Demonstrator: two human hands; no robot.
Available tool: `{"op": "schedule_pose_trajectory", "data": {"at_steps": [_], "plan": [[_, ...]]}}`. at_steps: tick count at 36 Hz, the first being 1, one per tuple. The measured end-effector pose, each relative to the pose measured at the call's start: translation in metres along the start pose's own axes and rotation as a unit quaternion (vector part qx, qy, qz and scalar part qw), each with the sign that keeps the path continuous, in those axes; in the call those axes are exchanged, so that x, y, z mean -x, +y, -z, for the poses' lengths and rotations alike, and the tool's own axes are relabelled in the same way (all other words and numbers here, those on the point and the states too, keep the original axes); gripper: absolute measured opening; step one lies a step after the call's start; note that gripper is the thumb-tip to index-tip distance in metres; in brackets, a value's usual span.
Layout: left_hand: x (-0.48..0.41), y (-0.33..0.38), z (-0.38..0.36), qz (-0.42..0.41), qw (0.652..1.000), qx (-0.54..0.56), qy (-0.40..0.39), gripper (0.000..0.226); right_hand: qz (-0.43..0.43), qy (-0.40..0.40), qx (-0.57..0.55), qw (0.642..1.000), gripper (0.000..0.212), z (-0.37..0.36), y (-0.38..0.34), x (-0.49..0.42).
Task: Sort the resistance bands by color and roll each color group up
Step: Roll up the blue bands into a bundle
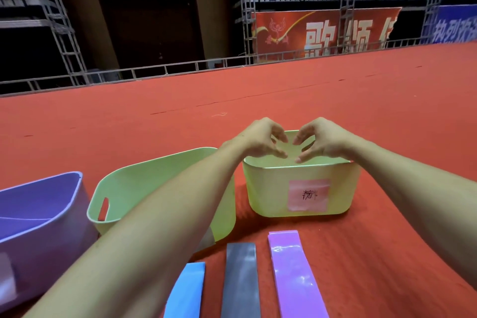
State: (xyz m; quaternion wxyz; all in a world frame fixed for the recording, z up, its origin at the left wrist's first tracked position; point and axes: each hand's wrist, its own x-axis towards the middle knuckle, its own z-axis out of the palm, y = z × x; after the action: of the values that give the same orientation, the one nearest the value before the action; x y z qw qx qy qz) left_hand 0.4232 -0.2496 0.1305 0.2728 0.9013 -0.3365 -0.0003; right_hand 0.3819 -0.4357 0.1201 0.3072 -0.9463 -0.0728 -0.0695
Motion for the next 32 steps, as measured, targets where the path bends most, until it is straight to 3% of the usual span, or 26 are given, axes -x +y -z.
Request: {"op": "schedule_pose_trajectory", "data": {"at_steps": [5,12,15,21,25,32], "plan": [[0.037,0.016,0.024,-0.005,0.999,-0.009,0.040,0.025,-0.005,0.041,-0.075,0.996,0.022,0.011,-0.025,0.026],[0.133,0.027,0.043,0.017,0.999,-0.040,0.027,0.011,-0.002,0.033,-0.115,0.993,0.016,0.008,-0.081,0.082],[0.184,0.025,0.039,0.035,0.999,-0.030,0.010,0.009,-0.019,-0.006,-0.120,0.993,0.017,-0.011,-0.108,0.111],[0.292,0.006,0.011,0.082,0.987,-0.112,-0.079,0.019,-0.042,-0.067,-0.051,0.996,0.014,-0.079,-0.140,0.167],[0.349,-0.011,-0.011,0.121,0.980,-0.108,-0.118,0.021,-0.060,-0.116,0.003,0.991,0.014,-0.125,-0.151,0.192],[0.387,-0.021,-0.032,0.112,0.989,-0.061,-0.074,0.030,-0.085,-0.115,0.087,0.986,0.021,-0.162,-0.164,0.189]]}}
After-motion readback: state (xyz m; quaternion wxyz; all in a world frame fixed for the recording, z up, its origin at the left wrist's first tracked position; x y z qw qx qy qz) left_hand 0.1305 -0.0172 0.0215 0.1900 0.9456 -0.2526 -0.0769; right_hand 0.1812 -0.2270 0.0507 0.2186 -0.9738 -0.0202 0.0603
